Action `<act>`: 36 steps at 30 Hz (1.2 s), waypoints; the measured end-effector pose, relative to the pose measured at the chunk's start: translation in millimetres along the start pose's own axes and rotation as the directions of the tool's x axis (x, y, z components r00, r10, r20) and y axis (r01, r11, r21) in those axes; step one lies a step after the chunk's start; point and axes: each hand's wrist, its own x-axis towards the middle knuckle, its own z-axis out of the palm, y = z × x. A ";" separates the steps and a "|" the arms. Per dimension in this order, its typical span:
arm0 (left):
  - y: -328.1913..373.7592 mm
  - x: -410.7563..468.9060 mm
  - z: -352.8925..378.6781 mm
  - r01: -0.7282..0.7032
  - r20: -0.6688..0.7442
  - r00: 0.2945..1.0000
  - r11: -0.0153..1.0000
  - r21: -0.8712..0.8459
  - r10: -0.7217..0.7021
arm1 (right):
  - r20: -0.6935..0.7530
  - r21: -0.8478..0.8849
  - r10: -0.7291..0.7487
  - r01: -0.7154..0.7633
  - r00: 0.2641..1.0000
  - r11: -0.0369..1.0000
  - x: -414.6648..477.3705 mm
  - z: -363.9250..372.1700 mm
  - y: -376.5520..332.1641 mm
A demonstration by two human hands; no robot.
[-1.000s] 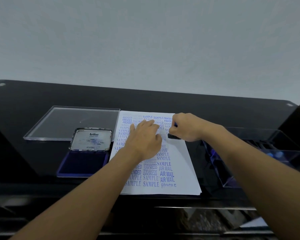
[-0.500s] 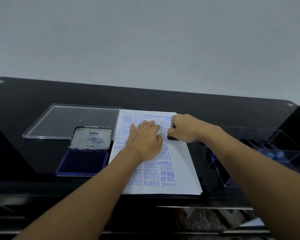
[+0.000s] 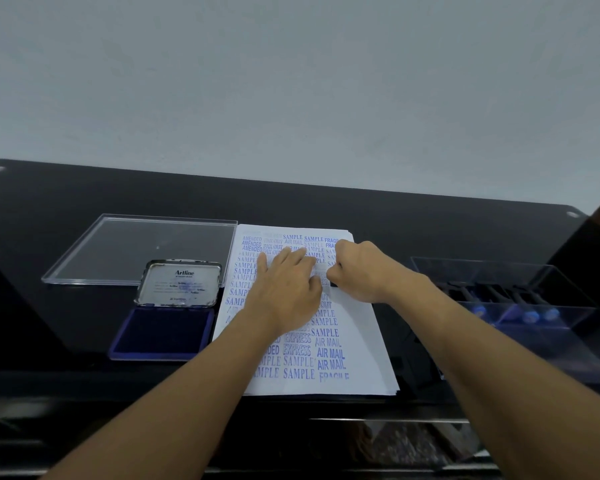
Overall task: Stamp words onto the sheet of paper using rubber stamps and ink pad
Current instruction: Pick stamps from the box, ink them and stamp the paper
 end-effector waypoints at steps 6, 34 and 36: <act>0.4 -1.8 -0.8 -0.010 -0.018 1.000 1.000 -0.013 0.010 | -0.040 0.038 0.001 0.000 0.999 0.999 0.0 5.0 0.1; 3.1 -4.7 -5.2 0.005 0.006 1.000 1.000 -0.010 -0.005 | -0.087 0.087 0.035 -0.028 0.996 0.996 -0.2 14.0 0.6; 2.9 -5.2 -5.2 0.008 0.011 1.000 1.000 -0.012 -0.008 | -0.104 0.093 0.032 -0.022 0.994 0.995 -2.3 16.1 0.9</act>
